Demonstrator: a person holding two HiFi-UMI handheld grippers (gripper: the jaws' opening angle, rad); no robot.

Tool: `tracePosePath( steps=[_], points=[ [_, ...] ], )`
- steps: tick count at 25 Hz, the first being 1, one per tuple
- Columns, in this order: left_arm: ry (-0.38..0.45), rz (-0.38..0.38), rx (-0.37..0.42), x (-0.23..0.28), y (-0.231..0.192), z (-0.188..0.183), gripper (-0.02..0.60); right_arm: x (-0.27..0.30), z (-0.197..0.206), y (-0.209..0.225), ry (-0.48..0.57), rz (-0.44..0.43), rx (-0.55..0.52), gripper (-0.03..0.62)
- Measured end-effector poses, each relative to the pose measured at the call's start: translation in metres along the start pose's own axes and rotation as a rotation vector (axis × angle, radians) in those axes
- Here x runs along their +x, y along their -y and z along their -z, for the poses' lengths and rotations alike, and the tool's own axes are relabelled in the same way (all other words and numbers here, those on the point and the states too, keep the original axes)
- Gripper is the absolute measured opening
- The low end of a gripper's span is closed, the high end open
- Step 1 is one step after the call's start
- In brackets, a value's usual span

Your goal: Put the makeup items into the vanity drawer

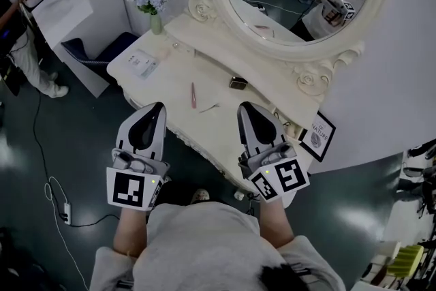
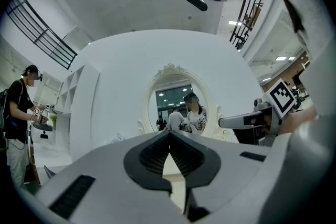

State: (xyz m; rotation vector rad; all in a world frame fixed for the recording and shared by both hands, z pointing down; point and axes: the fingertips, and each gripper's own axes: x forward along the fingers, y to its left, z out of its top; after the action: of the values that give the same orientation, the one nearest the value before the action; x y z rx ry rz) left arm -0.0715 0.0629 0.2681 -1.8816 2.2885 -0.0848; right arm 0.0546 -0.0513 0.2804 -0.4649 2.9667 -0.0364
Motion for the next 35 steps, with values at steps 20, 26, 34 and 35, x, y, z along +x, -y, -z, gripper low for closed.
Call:
tracePosePath(
  steps=[20, 26, 34, 35],
  points=[
    [-0.032, 0.146, -0.008, 0.077, -0.056, 0.03, 0.014, 0.075, 0.016, 0.029, 0.01, 0.105, 0.035, 0.026],
    [-0.013, 0.22, -0.01, 0.107, -0.078, 0.04, 0.014, 0.1, 0.024, 0.039, 0.001, 0.18, 0.009, 0.026],
    [0.026, 0.288, -0.042, 0.139, -0.099, 0.048, 0.014, 0.122, 0.033, 0.046, -0.013, 0.265, -0.004, 0.026],
    [0.019, 0.301, -0.039, 0.142, -0.101, 0.051, 0.014, 0.124, 0.035, 0.047, -0.015, 0.275, -0.002, 0.026]
  ],
)
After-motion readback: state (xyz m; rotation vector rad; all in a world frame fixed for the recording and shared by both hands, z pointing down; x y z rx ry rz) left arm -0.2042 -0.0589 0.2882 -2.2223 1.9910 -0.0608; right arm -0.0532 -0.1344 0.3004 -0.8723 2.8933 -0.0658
